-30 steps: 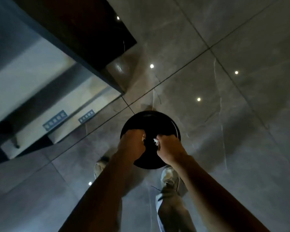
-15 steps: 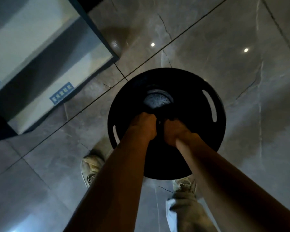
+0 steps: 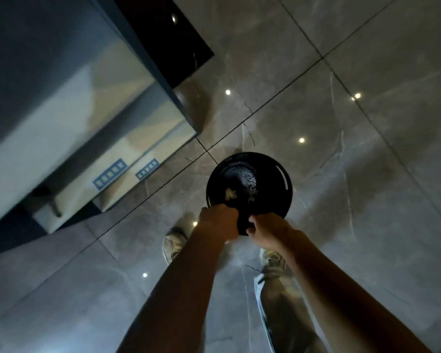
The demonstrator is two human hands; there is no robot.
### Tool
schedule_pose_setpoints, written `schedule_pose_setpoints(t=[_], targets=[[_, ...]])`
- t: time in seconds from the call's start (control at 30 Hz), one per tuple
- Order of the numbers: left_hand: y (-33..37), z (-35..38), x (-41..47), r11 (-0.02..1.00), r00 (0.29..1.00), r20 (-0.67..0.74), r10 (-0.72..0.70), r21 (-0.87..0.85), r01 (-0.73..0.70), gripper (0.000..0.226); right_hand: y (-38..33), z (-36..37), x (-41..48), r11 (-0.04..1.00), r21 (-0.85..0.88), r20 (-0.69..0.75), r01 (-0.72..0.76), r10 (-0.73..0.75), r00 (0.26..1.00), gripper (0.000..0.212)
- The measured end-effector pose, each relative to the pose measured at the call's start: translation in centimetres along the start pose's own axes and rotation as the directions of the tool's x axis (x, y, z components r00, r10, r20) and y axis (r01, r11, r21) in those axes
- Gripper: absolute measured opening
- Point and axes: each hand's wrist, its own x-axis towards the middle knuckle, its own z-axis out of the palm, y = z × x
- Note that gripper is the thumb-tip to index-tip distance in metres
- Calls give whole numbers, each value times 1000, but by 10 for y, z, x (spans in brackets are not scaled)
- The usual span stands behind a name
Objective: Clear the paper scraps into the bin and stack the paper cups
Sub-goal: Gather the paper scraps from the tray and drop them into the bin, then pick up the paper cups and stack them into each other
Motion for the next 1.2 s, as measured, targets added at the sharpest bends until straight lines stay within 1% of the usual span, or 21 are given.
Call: schedule_pose_setpoints(t=[0.1,0.27,0.33,0.4,0.5,0.57,0.63,0.73,0.8,0.9,0.97,1.03,1.1,1.2], targets=[[-5,-14,-59,999,1000,24,-3,-33,4,38,-12,-9,-55,999,26,-28,-18,19,999,45],[-17,-27,-159,992,999,-45,11,-126,-16,42,-38,-16,-146,998,59,-93,-28,34,995,46],[-26,-22,-198,979,999,-53,9,-201,-19,39,-53,-11,-182,998,57,-109,-30,36,993,46],[-38,-11,-233,952,1000,-24,3,-305,-10,39,-66,-1,-217,997,67,-116,-40,47,992,43],[-56,2,-290,925,1000,-4,-22,-381,18,46,-90,16,-267,996,88,-129,-32,44,991,42],[-67,7,-325,912,998,-6,-57,-407,50,46,-107,26,-297,991,127,-154,-47,66,986,43],[-78,7,-356,912,997,-41,-63,-408,41,42,-125,31,-325,986,155,-172,-53,80,982,44],[-94,9,-398,897,989,-90,-117,-436,66,42,-147,39,-357,982,183,-193,-56,92,977,45],[-105,13,-422,893,984,-113,-135,-444,72,38,-160,43,-372,981,188,-226,-55,98,969,43],[-126,21,-446,897,987,-99,-131,-435,75,37,-180,45,-386,980,188,-232,-65,108,967,39],[-141,25,-456,871,986,-74,-149,-482,96,39,-193,46,-393,989,133,-219,-67,95,971,38],[-154,25,-465,826,979,-86,-186,-553,108,39,-201,43,-396,992,104,-214,-77,98,972,42],[-165,24,-473,765,970,-103,-219,-635,105,37,-208,39,-397,989,127,-190,-73,96,977,43],[-178,25,-483,670,960,-123,-253,-738,82,36,-221,26,-394,988,151,-167,-32,57,984,41]])
